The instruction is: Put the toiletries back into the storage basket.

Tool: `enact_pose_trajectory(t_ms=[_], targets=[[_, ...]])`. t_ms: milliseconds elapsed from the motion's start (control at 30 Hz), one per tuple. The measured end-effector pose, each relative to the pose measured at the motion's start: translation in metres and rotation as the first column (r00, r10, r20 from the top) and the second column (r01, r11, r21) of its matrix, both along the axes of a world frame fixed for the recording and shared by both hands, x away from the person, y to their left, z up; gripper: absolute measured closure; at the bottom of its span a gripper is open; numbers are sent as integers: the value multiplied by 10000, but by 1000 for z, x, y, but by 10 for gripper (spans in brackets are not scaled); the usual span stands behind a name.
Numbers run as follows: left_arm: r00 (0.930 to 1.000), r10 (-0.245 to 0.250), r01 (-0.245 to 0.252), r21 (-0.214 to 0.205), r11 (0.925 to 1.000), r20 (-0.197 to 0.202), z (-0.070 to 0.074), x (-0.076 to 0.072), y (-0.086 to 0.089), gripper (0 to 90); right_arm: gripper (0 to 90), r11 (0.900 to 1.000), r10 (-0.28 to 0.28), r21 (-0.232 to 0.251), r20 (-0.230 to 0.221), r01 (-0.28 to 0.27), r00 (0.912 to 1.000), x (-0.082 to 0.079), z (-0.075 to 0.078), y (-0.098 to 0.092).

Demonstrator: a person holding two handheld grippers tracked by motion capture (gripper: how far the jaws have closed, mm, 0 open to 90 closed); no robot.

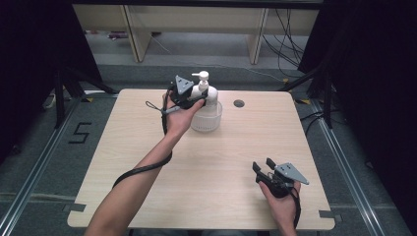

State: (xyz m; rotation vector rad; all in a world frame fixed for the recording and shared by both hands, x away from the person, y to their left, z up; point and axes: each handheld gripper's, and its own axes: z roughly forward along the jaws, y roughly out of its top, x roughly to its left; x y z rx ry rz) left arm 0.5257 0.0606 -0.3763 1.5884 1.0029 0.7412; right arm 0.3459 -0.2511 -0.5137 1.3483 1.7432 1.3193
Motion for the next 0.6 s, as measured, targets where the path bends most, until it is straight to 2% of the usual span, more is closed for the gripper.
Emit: enact_pose_trajectory(t_ms=[167, 300, 433, 500, 600], targets=[[9998, -152, 152, -52, 9999, -132, -2, -5, 4, 389, 413, 9996, -50, 270, 37, 49, 10000, 0, 0, 1], [9997, -138, 140, 65, 9999, -202, -3, -6, 10, 385, 413, 9998, 44, 196, 178, -48, 9998, 1, -1, 0], [9994, -112, 115, 100, 9999, -324, -5, -9, 16, 381, 414, 9999, 61, 159, 109, -63, 9999, 1, -1, 0], [9990, -138, 138, 8, 9999, -429, -7, -10, 19, 377, 413, 9999, 62, 157, 111, -64, 9999, 1, -1, 0], [9992, -97, 98, 22, 9999, -384, -8, -13, 25, 376, 413, 9998, 27, 200, 191, -31, 9998, 1, -1, 0]])
